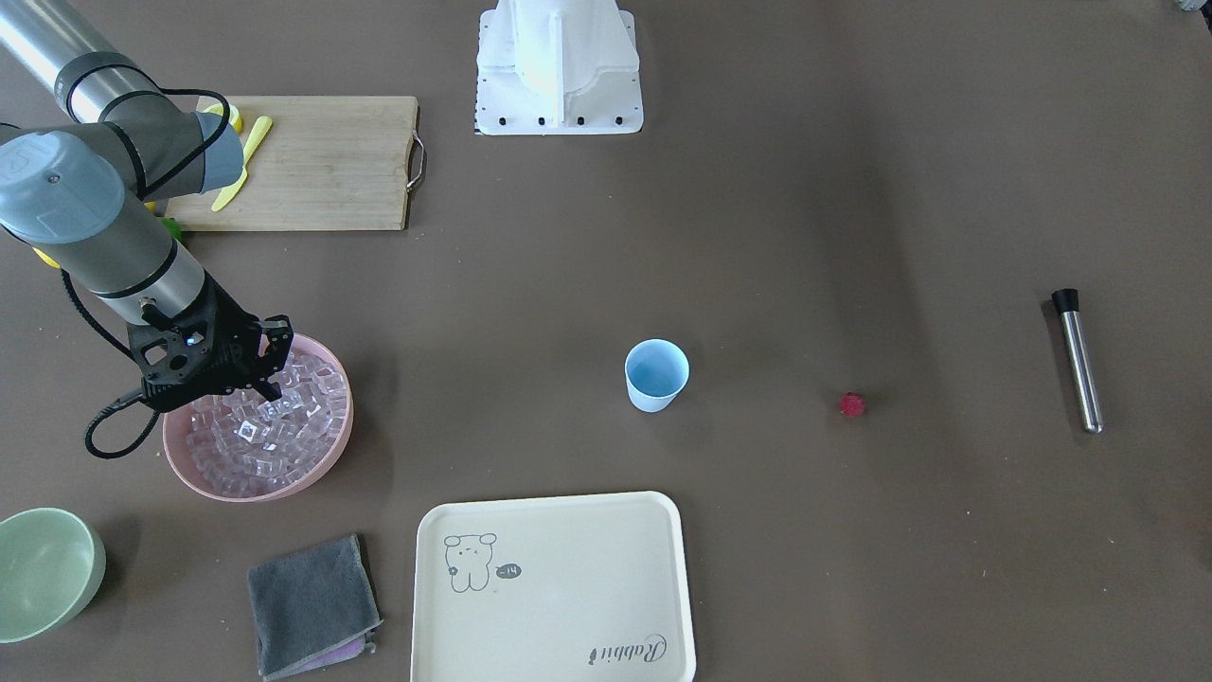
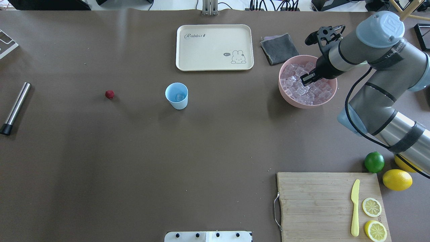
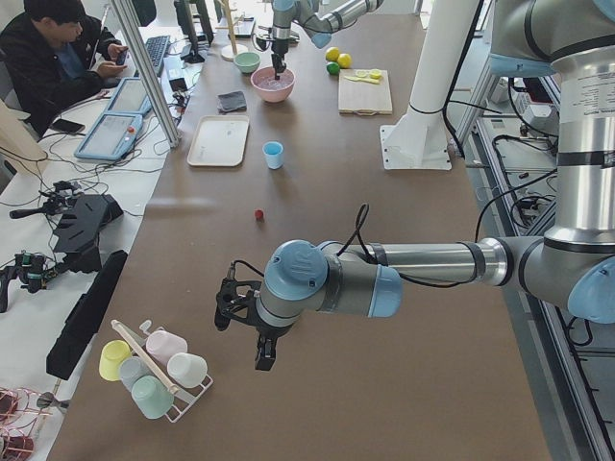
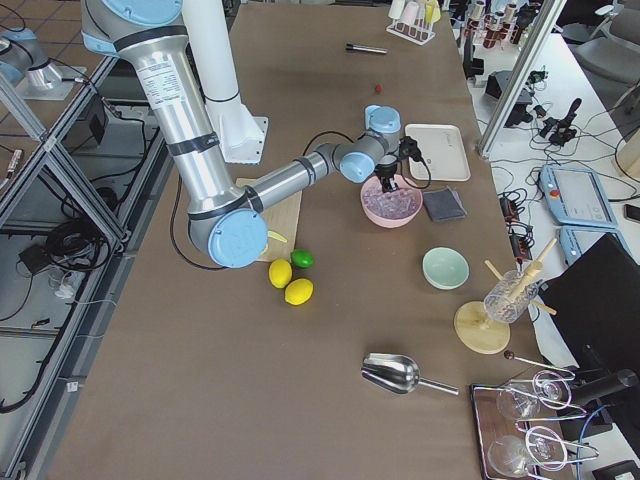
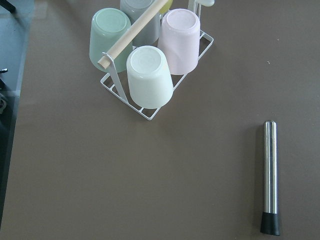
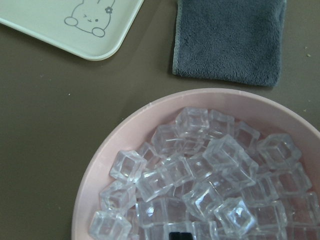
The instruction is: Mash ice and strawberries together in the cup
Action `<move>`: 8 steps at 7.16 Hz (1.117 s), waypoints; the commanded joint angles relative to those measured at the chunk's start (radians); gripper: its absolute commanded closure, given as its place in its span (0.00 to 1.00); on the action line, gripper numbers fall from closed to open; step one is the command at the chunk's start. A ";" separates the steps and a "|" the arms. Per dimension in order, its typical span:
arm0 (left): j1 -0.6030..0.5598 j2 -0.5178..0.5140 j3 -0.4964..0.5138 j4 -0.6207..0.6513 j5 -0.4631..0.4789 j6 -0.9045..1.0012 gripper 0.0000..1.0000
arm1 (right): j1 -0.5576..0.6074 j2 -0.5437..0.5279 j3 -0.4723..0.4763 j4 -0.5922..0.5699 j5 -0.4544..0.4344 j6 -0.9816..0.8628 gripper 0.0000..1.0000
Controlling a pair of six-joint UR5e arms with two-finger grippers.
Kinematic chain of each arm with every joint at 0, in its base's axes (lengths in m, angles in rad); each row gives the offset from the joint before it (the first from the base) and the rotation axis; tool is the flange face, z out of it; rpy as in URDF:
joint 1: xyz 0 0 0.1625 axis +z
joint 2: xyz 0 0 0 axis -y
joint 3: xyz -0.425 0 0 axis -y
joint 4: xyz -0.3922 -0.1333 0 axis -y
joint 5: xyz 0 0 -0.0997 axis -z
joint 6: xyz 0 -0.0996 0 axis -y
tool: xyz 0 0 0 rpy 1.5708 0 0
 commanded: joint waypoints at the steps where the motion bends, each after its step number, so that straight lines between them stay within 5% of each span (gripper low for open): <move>1: 0.000 0.001 0.001 0.000 0.000 0.000 0.01 | -0.009 0.000 -0.005 0.000 -0.004 0.002 0.45; 2: 0.001 0.001 0.001 0.000 0.000 0.000 0.01 | -0.009 -0.009 0.000 0.000 -0.032 0.083 0.30; 5: 0.001 0.001 0.003 0.000 0.000 0.000 0.01 | -0.028 0.013 0.009 -0.035 -0.108 0.183 0.07; 8: 0.003 0.000 0.012 0.002 0.000 0.000 0.01 | -0.034 0.017 0.014 -0.095 -0.184 0.228 0.03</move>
